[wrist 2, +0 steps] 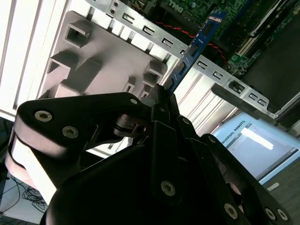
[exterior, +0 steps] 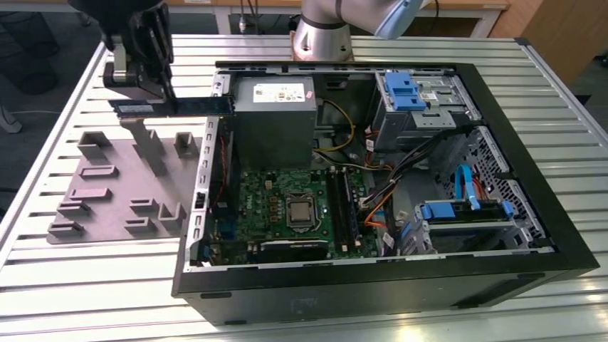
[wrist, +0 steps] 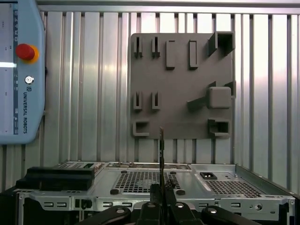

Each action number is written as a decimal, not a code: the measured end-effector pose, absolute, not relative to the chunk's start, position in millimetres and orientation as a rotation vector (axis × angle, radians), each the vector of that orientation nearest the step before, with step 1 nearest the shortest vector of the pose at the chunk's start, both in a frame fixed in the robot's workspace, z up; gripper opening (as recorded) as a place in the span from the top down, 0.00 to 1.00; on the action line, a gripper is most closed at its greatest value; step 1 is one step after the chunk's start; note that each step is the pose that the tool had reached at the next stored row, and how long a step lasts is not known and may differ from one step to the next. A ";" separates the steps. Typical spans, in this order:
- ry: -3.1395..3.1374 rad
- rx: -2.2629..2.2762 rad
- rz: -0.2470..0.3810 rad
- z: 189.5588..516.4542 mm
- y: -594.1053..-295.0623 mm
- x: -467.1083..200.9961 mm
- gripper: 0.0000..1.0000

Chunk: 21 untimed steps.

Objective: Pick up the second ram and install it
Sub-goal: 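Pick up the second ram and move it above second insertion slot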

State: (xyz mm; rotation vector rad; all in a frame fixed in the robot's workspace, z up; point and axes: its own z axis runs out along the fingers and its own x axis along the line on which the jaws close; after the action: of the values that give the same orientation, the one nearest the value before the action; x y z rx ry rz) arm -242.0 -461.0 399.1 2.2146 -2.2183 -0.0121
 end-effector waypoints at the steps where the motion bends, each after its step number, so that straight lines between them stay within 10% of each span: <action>1: -2.218 2.215 -0.012 399.0 -461.0 -240.9 0.86; 21: -2.218 2.215 -0.012 399.1 -461.0 -215.4 0.86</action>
State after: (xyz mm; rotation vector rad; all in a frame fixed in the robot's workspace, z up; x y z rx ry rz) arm -215.4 -461.0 399.1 2.2146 -2.2183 -0.0121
